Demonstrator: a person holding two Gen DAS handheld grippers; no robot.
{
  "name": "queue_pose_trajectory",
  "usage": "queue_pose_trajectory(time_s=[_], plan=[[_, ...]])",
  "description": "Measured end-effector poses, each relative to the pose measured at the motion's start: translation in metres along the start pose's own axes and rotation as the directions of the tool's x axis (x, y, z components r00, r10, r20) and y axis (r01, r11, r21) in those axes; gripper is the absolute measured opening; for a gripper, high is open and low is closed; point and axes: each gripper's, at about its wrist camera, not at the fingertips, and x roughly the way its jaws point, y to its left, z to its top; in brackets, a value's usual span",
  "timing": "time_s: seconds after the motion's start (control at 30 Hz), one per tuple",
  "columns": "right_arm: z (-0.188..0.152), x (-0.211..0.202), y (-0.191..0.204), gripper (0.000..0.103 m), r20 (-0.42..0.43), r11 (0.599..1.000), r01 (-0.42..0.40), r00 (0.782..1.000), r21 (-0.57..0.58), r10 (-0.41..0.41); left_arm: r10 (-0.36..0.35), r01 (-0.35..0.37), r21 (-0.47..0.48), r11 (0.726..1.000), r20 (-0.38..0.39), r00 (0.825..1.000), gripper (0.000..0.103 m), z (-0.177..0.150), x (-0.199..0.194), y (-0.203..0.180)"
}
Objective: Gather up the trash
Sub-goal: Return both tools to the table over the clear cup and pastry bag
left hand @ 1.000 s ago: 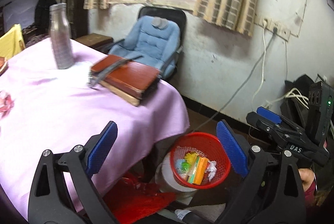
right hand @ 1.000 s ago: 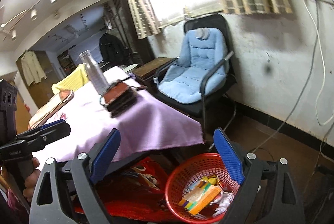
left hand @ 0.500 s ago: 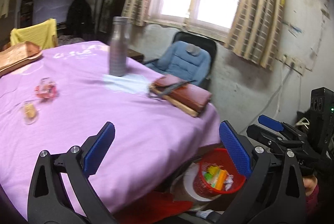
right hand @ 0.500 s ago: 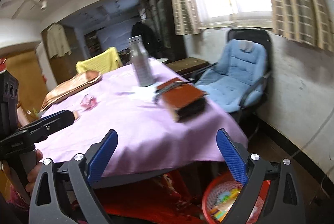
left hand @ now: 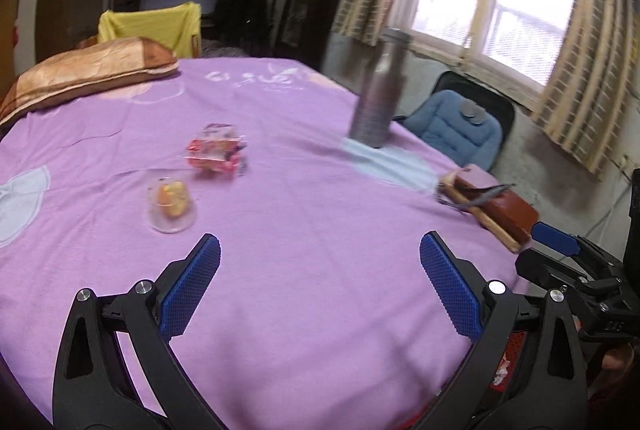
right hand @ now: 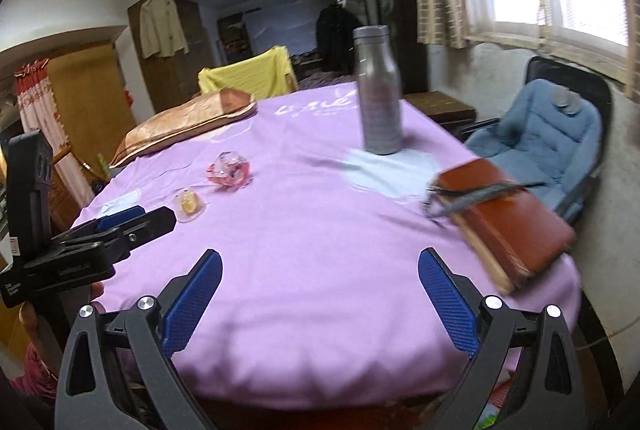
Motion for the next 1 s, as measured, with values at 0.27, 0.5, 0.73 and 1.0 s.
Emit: queue_pose_trajectory(time_s=[0.27,0.5,0.73,1.0], plan=[[0.031,0.071,0.024,0.097,-0.078,0.997,-0.076,0.994,0.002,0.076,0.144,-0.148,-0.047,0.988,-0.072,0.987,0.096,0.027,0.022,0.079],[0.049,0.122,0.039,0.097,-0.122,0.993,-0.12,0.985,0.012,0.121,0.188,-0.206,-0.104,0.973,-0.156,0.97,0.096,0.038,0.044,0.134],[0.058,0.152,0.04,0.097,-0.147,0.992,-0.125,0.981,0.03,0.128,0.155,-0.165,-0.032,0.986,-0.206,0.966,0.096,0.041,0.078,0.124],[0.071,0.183,0.041,0.097,-0.165,0.991,-0.125,0.978,0.041,0.13,0.206,-0.198,0.057,0.978,-0.269,0.941,0.097,0.026,0.104,0.117]])
